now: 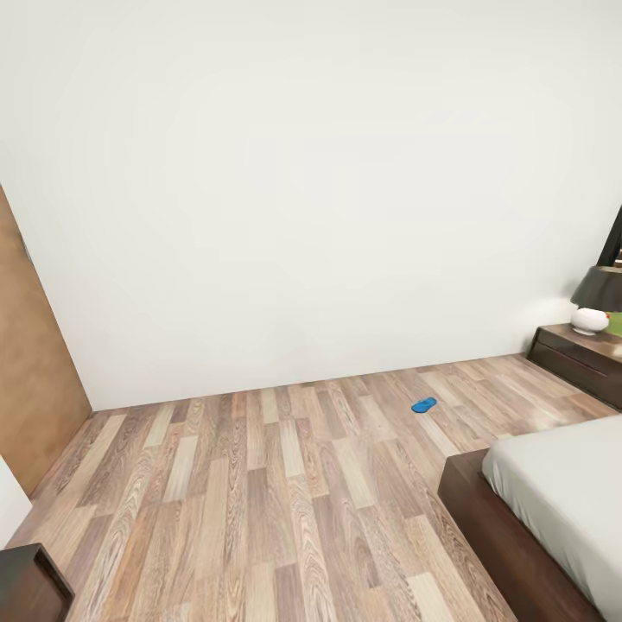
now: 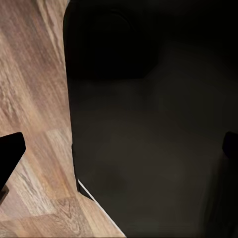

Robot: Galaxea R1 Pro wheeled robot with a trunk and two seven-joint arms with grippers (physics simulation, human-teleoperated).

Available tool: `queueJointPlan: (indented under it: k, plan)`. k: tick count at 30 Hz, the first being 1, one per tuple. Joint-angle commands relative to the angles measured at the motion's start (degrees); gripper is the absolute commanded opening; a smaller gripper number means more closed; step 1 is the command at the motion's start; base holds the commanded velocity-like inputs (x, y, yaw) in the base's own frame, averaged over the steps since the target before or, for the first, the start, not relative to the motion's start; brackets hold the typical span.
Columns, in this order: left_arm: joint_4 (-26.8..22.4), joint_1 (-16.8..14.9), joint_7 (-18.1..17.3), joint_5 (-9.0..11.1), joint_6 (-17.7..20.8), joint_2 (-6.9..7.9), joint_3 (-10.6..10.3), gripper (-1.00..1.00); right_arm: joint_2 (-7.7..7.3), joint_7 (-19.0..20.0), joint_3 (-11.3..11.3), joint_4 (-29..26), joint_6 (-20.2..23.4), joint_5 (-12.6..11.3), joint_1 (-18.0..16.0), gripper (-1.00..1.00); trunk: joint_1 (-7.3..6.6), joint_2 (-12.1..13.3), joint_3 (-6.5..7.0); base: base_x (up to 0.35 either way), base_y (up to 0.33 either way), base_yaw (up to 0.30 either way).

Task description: In the bedroom, move the book from the bed onto either nightstand, and place the two sandals side by side next to the bed.

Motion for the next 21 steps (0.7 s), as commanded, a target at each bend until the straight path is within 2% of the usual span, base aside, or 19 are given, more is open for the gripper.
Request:
queueJointPlan:
  k: [1,21]
  plan:
    - [-0.3,-0.3,0.2,-0.1,-0.1,0.28,-0.1,1.00,-0.33,-0.2,0.3,0.3,-0.1,0.3,-0.1,1.00,0.00,0.0,-0.03,0.000,0.000,0.000]
    - [-0.3,-0.7,0.2,-0.1,0.0,0.27,-0.1,1.00,-0.44,-0.2,0.3,0.3,-0.1,0.6,-0.1,1.00,0.00,0.0,-0.03,0.000,0.000,0.000]
